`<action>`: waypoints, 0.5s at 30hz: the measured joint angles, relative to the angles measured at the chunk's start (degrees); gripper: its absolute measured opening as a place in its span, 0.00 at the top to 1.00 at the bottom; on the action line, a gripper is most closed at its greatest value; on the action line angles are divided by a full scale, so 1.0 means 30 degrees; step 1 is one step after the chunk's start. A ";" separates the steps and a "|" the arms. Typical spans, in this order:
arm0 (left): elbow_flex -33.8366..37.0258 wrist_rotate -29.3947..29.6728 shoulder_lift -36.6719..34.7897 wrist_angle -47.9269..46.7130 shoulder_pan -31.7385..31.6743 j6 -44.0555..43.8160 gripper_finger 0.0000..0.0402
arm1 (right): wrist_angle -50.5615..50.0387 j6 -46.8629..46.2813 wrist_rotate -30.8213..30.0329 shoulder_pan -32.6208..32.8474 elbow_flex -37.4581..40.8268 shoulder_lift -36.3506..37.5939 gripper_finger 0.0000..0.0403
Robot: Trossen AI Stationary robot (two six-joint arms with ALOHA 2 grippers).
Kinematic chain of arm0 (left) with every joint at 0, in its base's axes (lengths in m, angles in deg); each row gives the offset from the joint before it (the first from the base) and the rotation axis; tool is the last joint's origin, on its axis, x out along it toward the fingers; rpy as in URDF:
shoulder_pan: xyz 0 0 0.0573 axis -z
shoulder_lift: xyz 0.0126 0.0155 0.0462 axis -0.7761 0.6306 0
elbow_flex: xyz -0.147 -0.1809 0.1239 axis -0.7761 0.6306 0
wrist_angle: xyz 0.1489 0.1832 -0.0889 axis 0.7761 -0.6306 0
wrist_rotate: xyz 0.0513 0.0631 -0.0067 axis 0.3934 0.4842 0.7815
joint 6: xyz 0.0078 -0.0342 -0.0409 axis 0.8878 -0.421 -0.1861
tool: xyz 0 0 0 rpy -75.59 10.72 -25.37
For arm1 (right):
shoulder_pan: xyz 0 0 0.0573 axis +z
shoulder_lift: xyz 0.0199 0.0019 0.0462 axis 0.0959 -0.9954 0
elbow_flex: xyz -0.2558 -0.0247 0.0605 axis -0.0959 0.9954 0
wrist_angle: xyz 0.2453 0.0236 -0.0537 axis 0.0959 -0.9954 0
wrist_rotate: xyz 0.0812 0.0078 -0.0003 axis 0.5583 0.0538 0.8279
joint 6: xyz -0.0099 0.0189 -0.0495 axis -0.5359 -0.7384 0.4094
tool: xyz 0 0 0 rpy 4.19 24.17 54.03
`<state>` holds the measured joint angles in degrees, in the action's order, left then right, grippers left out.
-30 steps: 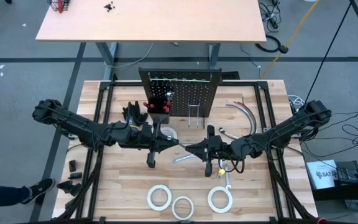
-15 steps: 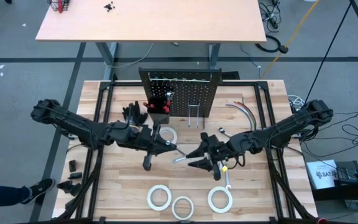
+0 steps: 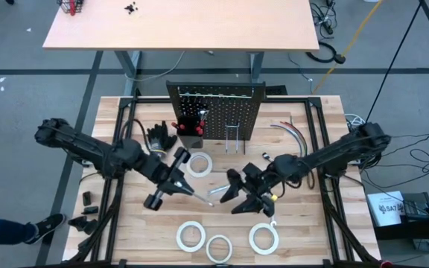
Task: Hang tools onto peg board
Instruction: Hang the silver wrench on the peg board
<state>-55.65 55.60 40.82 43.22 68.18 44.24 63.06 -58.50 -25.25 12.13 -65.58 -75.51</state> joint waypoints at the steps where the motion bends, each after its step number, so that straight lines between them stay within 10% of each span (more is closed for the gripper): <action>1: 0.0000 -0.0367 0.0221 0.0341 0.0000 0.0531 0.99 | 0.1772 -0.0799 0.0641 -0.0142 0.0000 -0.0582 0.41; 6: -0.0357 -0.1379 0.1241 0.1760 0.0000 0.1683 0.99 | 0.9435 -0.5369 0.2217 -0.0636 -0.0045 -0.3303 0.41; 15: -0.2420 -0.1712 0.2763 0.0409 -0.0238 0.3691 0.99 | 1.0307 -0.8445 0.3355 -0.0695 -0.2495 -0.6040 0.41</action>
<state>-62.91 50.46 49.11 44.45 67.47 55.32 93.98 -83.83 -15.19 10.05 -73.06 -93.63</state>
